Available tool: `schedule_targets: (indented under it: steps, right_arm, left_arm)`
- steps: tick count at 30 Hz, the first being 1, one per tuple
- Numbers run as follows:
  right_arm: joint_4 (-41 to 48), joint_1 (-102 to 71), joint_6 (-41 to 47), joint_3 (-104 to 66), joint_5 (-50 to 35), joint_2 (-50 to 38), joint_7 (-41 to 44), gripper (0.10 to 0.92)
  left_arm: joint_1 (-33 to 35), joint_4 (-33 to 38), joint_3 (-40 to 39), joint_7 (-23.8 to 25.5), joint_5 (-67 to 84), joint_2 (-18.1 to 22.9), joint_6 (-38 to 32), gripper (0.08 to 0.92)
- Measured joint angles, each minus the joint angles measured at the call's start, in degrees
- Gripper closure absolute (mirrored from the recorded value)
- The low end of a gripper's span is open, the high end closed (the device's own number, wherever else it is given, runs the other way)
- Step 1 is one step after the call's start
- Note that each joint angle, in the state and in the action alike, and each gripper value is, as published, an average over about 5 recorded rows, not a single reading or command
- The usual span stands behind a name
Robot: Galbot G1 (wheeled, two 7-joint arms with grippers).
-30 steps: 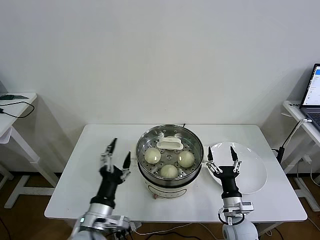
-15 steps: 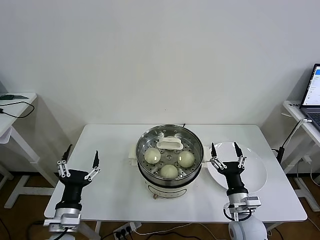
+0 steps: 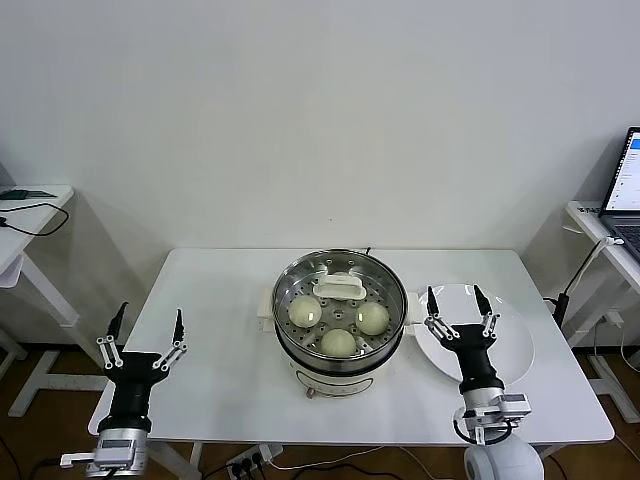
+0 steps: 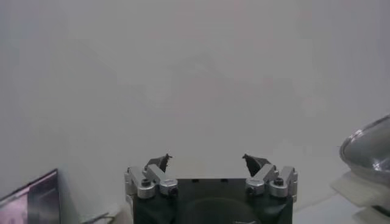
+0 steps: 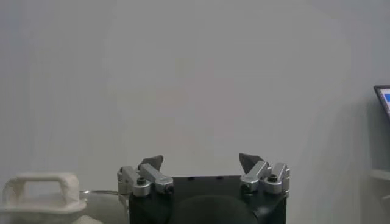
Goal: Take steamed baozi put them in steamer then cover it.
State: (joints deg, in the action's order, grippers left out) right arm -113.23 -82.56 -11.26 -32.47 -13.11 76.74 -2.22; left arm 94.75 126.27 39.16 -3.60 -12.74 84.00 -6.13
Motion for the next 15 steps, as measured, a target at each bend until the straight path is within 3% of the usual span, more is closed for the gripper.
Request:
schedule_targets:
  steps: [15]
  right_arm:
    - [-1.01, -2.46, 0.36, -2.12, -0.43, -0.27, -0.91, 0.203]
  left_arm:
    - [1.06, -0.47, -0.26, 0.14, 2.97, 0.34, -1.34, 0.177]
